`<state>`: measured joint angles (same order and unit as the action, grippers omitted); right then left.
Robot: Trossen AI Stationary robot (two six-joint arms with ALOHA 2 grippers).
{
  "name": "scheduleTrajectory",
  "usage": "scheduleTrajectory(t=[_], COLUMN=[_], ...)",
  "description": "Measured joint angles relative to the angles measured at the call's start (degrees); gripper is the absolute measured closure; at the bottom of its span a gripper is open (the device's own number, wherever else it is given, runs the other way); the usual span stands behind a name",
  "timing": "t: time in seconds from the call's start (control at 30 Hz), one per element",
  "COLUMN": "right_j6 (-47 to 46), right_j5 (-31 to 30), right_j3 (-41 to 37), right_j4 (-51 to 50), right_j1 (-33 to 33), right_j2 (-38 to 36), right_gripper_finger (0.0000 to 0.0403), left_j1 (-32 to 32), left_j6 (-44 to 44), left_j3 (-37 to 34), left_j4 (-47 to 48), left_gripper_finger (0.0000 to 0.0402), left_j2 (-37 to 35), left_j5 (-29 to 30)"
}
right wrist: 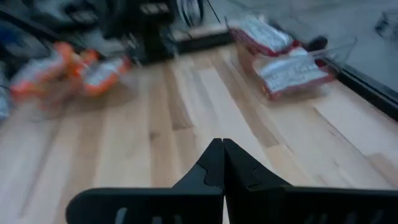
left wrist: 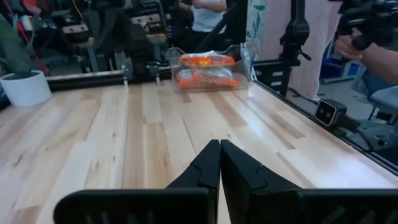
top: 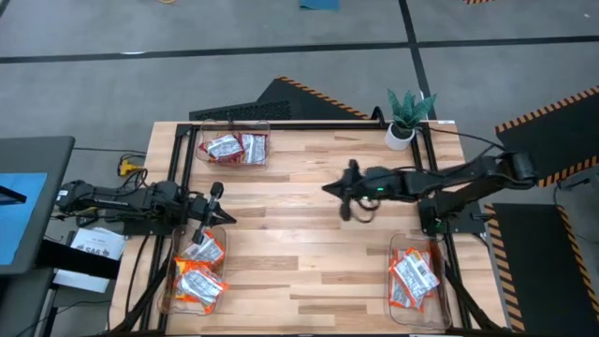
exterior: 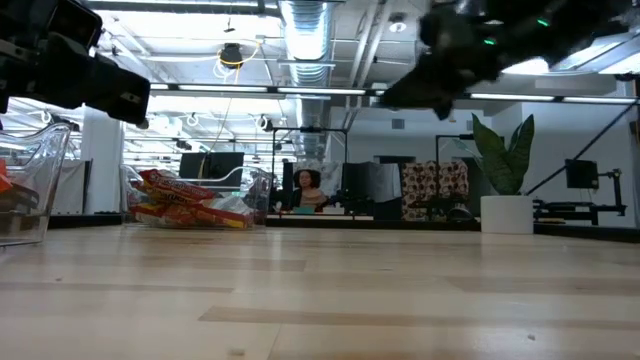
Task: Sort Maruchan noodles
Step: Return to Home Position
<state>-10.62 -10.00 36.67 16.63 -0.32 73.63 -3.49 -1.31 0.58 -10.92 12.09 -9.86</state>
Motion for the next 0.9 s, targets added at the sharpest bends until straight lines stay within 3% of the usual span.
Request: scheduleTrajectory(t=[0.33,0.6,0.9], right_j6=[-4.1,-4.5,-1.4], right_j5=[1.8,2.6,2.6], right_j3=[-23.5,-29.0,-36.3], right_j4=[24.6,28.8,47.3], right_j1=[-1.0,-0.6,2.3], right_j2=[-13.7,-15.6,-12.8], right_gripper_finger=[0.039,0.0391,0.0391], left_j1=[0.0,0.0,0.0], left_j6=[-0.9,1.1,4.3], left_j3=[-0.1,-0.1,-0.2], left_j4=[0.0,2.9,9.1], left_gripper_finger=[0.0401,0.0401,0.0401], left_j2=[-0.6,-0.6,0.0], left_j5=[0.6,6.8,10.7])
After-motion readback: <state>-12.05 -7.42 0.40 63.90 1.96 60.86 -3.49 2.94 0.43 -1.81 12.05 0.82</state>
